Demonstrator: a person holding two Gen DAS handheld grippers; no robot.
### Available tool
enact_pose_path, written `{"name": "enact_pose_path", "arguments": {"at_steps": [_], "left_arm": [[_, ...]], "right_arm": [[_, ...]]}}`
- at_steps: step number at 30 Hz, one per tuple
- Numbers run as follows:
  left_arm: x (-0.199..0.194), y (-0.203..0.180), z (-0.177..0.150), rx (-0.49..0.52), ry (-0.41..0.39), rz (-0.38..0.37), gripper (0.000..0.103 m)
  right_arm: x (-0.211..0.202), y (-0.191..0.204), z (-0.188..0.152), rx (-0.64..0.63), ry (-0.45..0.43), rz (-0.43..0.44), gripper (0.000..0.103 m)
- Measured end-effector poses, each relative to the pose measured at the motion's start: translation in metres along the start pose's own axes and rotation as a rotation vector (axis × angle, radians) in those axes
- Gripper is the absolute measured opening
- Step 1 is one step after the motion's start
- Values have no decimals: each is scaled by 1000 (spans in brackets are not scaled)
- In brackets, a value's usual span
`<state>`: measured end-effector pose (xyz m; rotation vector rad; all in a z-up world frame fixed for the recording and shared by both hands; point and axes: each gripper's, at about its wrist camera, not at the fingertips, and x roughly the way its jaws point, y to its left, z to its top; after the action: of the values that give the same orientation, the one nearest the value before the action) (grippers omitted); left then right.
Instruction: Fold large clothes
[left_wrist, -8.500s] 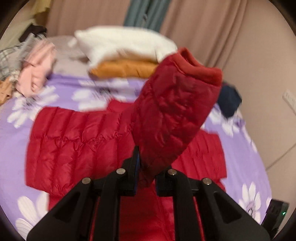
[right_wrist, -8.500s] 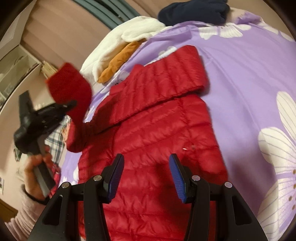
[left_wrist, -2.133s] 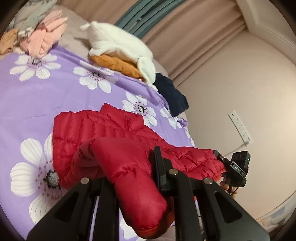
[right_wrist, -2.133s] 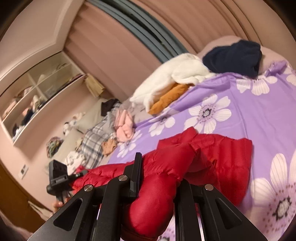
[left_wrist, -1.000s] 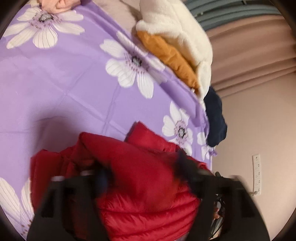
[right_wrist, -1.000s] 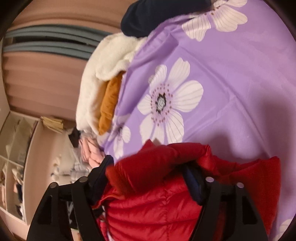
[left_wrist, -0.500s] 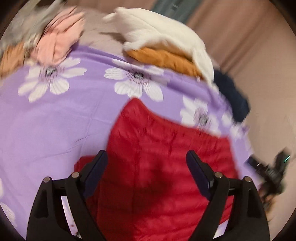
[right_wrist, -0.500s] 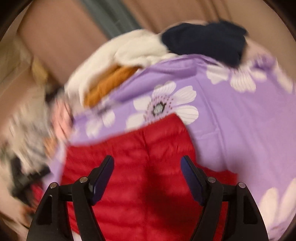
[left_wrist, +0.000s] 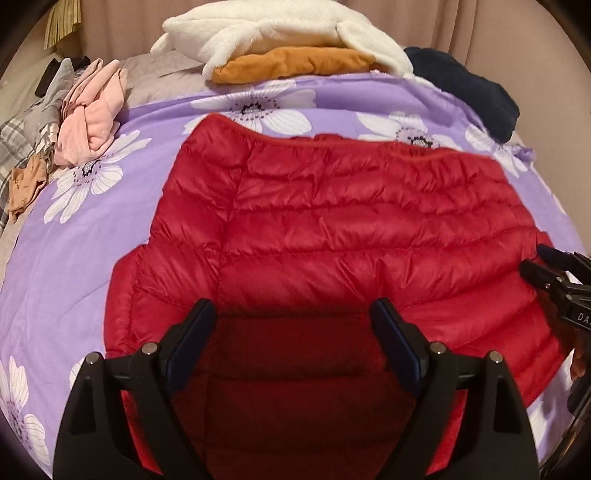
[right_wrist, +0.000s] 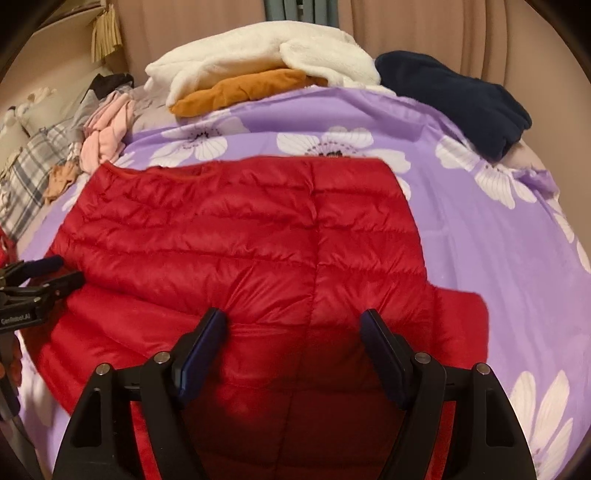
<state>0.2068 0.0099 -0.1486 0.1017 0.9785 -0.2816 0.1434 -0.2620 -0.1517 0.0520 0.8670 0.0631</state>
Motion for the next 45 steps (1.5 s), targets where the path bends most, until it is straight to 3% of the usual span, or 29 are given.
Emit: {"name": "enact_pose_path", "arguments": {"at_steps": [12,17,25,30,34,39,45], "left_arm": [[5,3,-2,-38,10,-36,89],[-22,14,-11,-77,-23,-65,89],[-46,35,-37,-89,-35,-16,89],[-31,43,-52,-124,12,-32,90],[-19,50,-57,-176,39,-68,95],[-28,54,-61,-217,28,-96,94],[-63,83,-75,-332,-27,-139,94]], "right_arm": [[6,4,-7,11,11,-3,76],[-17,2,-6,32,-33,12,76],[-58,-1,-19,35,-112,5,76],[-46,-6,-36,15,-51,-43,76],[-19,-16,-45,69,15,-8,78],[-16,-18,-46,101,19,-2,81],[-44,-20,-50,154,-21,-17,81]]}}
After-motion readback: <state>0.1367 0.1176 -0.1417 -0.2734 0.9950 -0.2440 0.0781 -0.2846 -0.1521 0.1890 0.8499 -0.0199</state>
